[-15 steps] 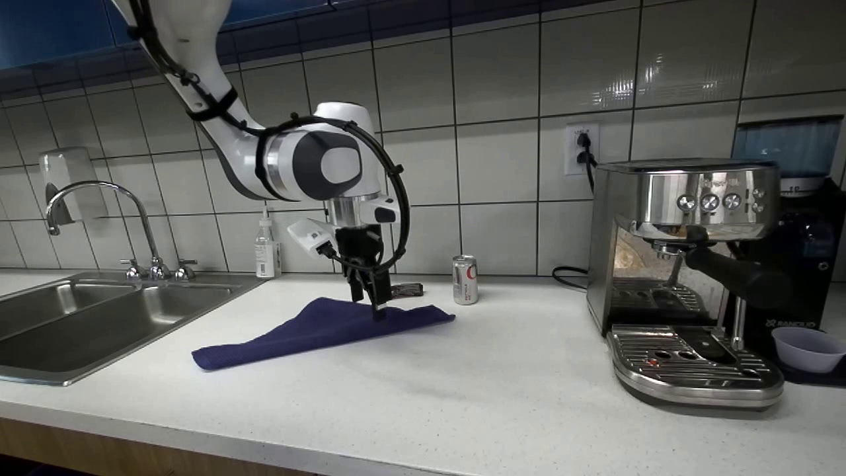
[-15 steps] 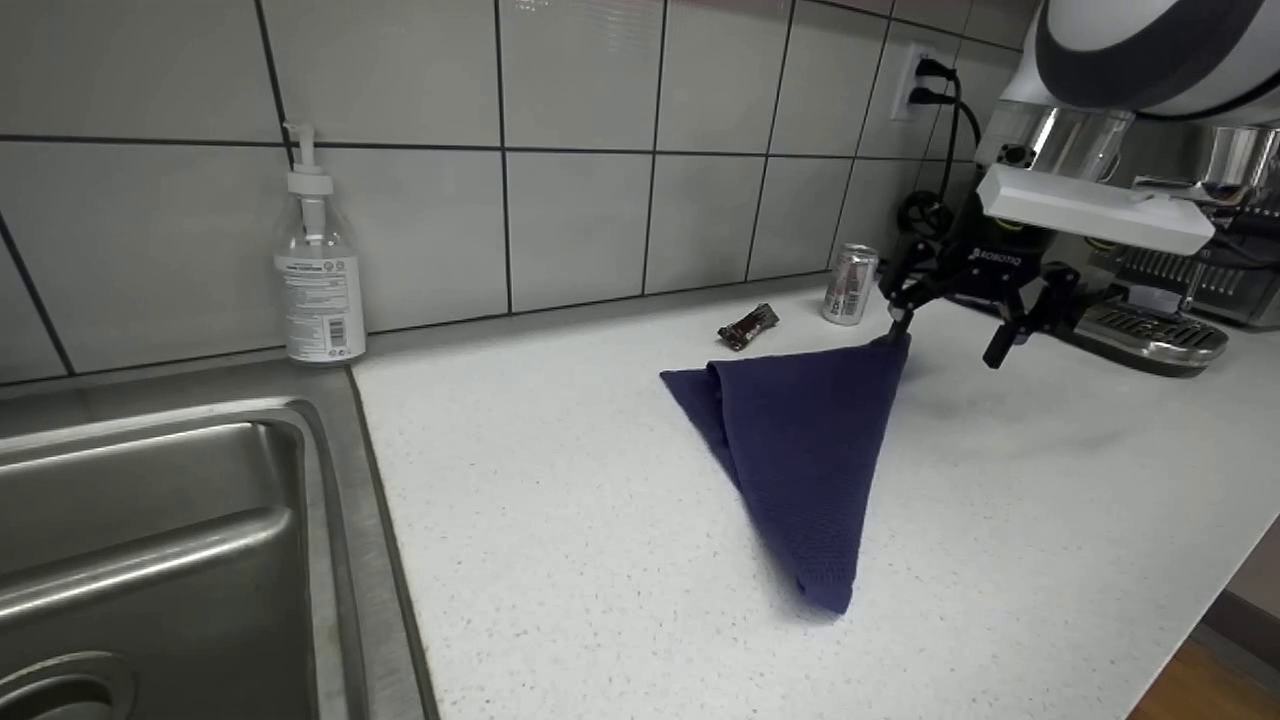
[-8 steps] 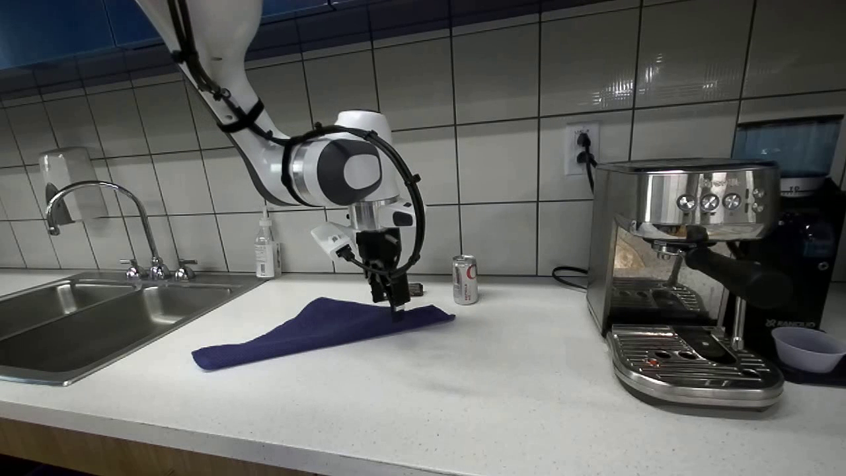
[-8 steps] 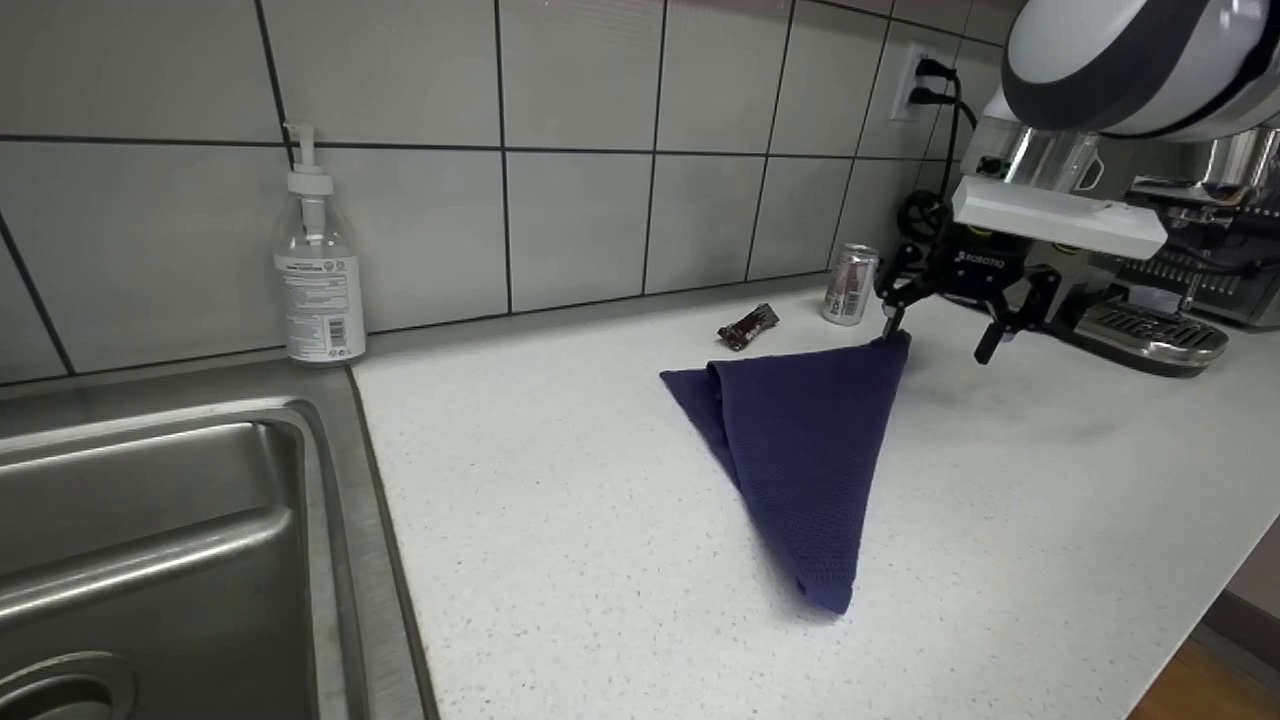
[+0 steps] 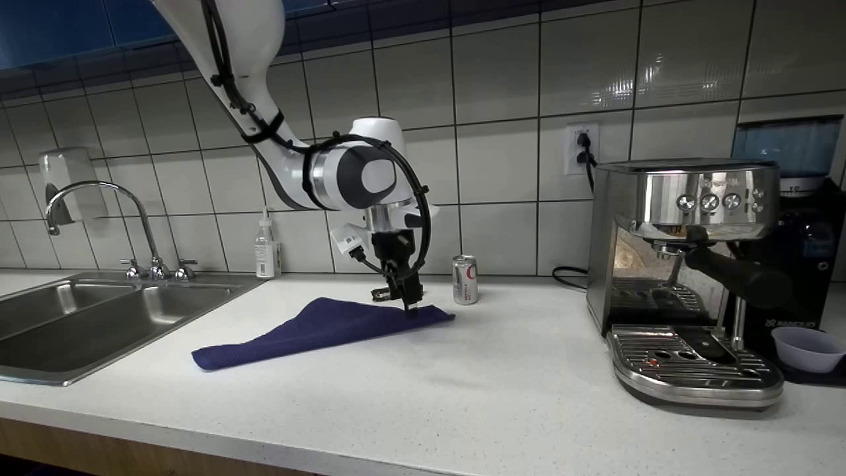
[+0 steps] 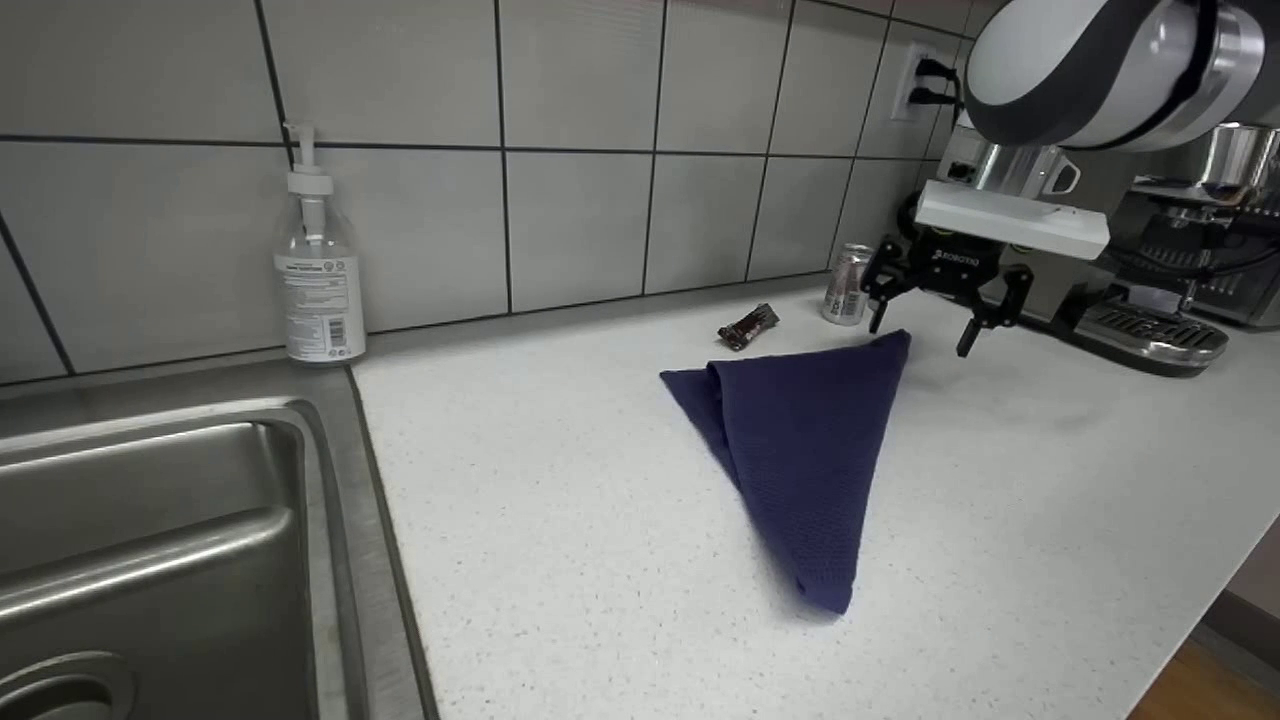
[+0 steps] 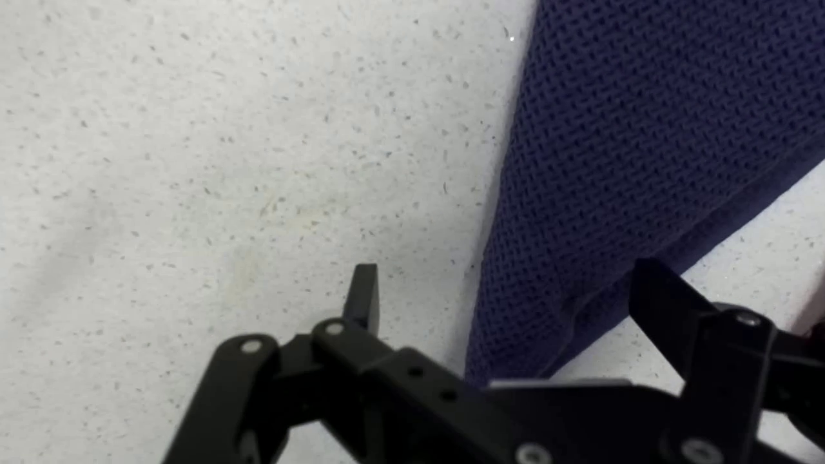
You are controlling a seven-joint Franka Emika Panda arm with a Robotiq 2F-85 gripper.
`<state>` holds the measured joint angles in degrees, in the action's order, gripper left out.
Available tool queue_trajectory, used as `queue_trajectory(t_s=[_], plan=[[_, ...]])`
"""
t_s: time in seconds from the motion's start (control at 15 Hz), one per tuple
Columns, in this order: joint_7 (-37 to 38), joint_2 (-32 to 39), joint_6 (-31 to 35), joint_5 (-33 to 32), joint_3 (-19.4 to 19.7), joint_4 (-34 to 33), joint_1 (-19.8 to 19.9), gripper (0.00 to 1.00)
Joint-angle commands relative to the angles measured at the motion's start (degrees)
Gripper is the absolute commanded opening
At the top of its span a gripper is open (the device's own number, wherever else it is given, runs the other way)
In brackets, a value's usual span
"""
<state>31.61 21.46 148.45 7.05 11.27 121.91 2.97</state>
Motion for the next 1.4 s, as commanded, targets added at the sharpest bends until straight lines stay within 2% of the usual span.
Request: queue_trajectory(t_s=[0.0, 1.2, 1.27, 1.33], plan=[[2.36, 2.73, -2.68, -0.76, 1.39, -4.46, -0.57, 1.00], [4.33, 8.89, -5.50, -1.41, 3.83, -11.40, -0.72, 1.00], [4.35, 9.03, -5.62, -1.39, 3.82, -11.62, -0.70, 0.98], [4.38, 9.14, -5.69, -1.40, 3.84, -11.79, -0.70, 0.77]])
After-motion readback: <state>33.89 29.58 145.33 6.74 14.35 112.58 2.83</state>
